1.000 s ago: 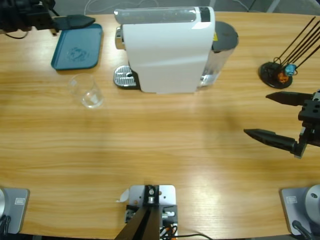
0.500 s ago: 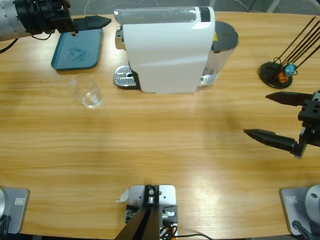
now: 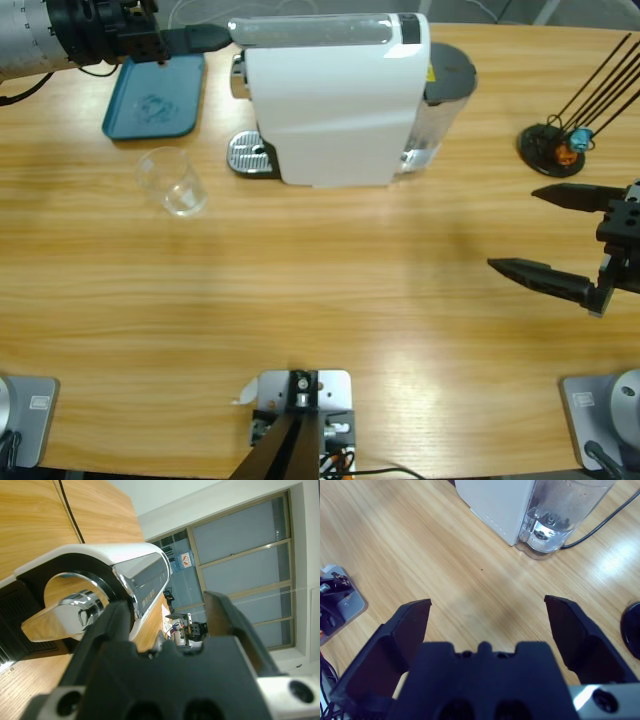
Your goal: Pour coffee
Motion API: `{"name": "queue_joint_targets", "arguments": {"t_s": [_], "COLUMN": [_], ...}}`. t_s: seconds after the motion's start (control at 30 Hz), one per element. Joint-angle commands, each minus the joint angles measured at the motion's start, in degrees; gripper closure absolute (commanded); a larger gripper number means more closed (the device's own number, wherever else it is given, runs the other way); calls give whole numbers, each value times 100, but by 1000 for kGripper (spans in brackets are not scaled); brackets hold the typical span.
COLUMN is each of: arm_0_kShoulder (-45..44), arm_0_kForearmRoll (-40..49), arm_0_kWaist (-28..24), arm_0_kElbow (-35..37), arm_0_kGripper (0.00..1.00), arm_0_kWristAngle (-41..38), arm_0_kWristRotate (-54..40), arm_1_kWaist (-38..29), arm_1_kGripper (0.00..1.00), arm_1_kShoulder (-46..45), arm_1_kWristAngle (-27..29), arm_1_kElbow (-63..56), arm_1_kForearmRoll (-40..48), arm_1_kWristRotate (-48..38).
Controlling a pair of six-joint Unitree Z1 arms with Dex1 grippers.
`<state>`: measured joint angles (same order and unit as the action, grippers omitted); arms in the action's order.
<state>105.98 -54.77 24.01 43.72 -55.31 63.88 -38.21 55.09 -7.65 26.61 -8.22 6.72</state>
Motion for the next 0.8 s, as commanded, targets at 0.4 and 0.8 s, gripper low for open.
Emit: {"name": "queue_joint_targets", "arguments": {"t_s": [0.4, 0.8], "arm_0_kShoulder": [270, -171], "arm_0_kForearmRoll": [-297, -276], "arm_0_kWaist": [34, 86], "arm_0_kElbow": [104, 350], "arm_0_kGripper": [1000, 1000], "arm_0_kWristAngle": [-143, -182], "arm_0_kWristRotate": [73, 309], "arm_1_kWaist": [-46, -44], "arm_1_kGripper": [0, 0], "arm_1_kShoulder": [37, 37], "arm_1_kWristAngle": [-96, -93], "arm_1_kElbow": [2, 2], "arm_1_kForearmRoll": [-74, -74], "arm_1_kWristRotate": [57, 57]}}
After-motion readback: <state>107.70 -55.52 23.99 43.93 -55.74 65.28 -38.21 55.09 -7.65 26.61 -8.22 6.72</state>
